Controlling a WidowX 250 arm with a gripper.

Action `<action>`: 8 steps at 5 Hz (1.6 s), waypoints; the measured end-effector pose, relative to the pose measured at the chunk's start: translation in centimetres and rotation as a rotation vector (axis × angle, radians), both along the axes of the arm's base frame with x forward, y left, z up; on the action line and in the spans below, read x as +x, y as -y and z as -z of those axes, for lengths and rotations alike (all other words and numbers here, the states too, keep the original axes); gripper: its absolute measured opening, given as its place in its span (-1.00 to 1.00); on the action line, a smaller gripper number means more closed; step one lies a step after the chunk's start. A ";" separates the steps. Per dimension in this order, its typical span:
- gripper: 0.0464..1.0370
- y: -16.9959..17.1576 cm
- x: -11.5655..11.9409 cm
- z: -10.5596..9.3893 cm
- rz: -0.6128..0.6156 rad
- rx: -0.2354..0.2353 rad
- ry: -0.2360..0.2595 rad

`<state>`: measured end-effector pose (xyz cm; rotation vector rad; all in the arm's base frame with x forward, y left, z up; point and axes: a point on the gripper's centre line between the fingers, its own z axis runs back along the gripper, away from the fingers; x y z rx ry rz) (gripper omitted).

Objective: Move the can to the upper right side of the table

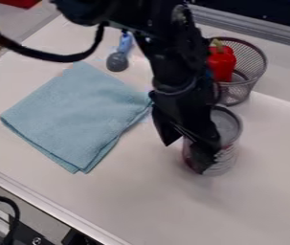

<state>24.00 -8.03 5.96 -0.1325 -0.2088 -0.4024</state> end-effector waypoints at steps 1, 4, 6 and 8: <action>0.92 1.0 0.9 0.0 -0.024 -0.007 -0.003; 0.92 2.4 2.6 0.3 -0.070 -0.008 0.026; 0.92 1.3 1.9 -0.9 -0.049 -0.006 0.031; 0.92 -3.0 0.6 -3.2 -0.051 -0.002 0.050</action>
